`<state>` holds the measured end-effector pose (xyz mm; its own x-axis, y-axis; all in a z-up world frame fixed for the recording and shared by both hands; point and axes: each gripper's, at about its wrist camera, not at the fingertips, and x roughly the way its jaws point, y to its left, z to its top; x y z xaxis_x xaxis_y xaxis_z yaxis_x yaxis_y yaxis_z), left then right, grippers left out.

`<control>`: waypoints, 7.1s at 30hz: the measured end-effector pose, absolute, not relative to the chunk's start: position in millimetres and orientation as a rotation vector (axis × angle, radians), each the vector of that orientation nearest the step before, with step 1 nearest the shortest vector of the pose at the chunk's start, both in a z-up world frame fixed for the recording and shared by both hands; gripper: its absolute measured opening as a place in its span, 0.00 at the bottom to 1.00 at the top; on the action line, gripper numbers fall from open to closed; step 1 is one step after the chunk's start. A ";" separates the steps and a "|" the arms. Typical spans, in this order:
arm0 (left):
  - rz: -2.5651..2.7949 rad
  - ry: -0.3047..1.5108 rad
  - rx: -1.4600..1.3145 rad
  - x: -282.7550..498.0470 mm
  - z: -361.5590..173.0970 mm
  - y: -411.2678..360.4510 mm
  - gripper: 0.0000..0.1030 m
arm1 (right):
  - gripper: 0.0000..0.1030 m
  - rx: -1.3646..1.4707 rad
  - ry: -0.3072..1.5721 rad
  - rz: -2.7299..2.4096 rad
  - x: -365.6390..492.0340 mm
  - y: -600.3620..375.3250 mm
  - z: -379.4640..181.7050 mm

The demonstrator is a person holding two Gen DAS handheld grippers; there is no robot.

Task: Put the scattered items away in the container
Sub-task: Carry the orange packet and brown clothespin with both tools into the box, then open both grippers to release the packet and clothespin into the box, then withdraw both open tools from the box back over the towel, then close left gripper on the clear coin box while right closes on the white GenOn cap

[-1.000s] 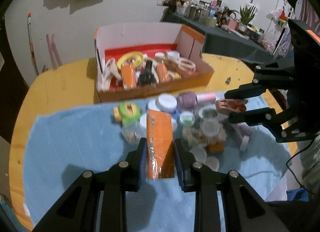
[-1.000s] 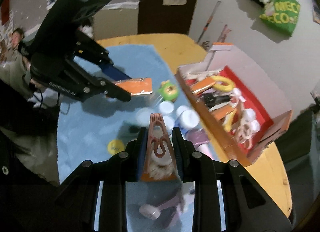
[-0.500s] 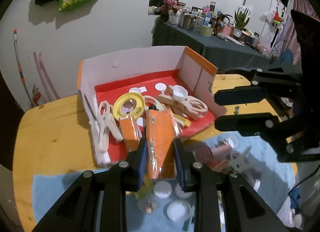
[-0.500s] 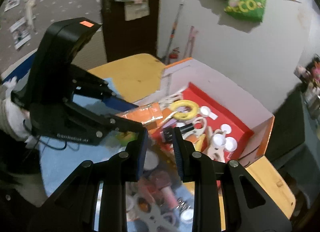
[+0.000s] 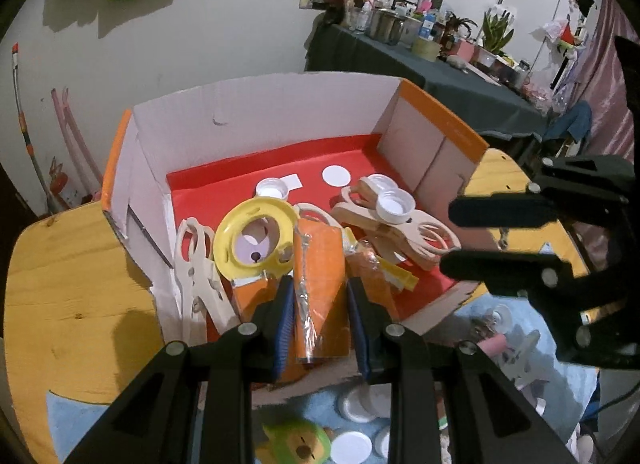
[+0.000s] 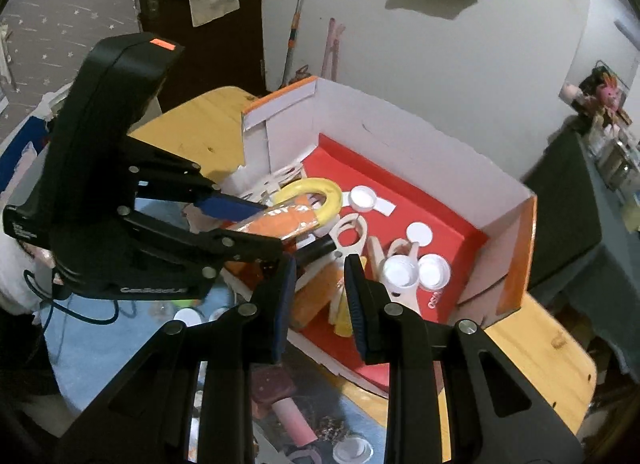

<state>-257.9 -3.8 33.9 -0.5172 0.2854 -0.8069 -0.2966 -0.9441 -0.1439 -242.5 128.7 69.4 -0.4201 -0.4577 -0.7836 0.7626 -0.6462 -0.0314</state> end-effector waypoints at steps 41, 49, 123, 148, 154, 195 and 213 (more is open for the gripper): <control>2.484 -0.026 -1.412 -272.6 4.2 -10.6 0.28 | 0.23 1.068 0.534 -2.176 -247.6 129.6 46.2; 2.500 -0.011 -1.414 -272.0 4.9 -9.4 0.33 | 0.24 1.076 0.518 -2.190 -245.0 132.1 45.6; 2.258 0.146 -1.329 -126.9 -23.3 -30.1 0.61 | 0.68 1.172 0.019 -2.717 -42.3 220.4 -25.5; 2.266 0.114 -1.327 -134.7 -26.0 -34.6 0.41 | 0.38 1.227 -0.069 -2.689 -47.4 227.9 -36.4; 2.248 0.090 -1.340 -135.6 -25.9 -34.7 0.26 | 0.38 1.226 -0.050 -2.694 -44.7 226.2 -36.4; 2.367 0.128 -1.408 -147.0 -23.9 -26.1 0.45 | 0.38 1.240 -0.045 -2.666 -46.2 222.2 -42.3; 2.346 0.098 -1.379 -137.4 -12.8 -31.8 0.39 | 0.34 1.225 -0.034 -2.672 -42.4 220.5 -39.9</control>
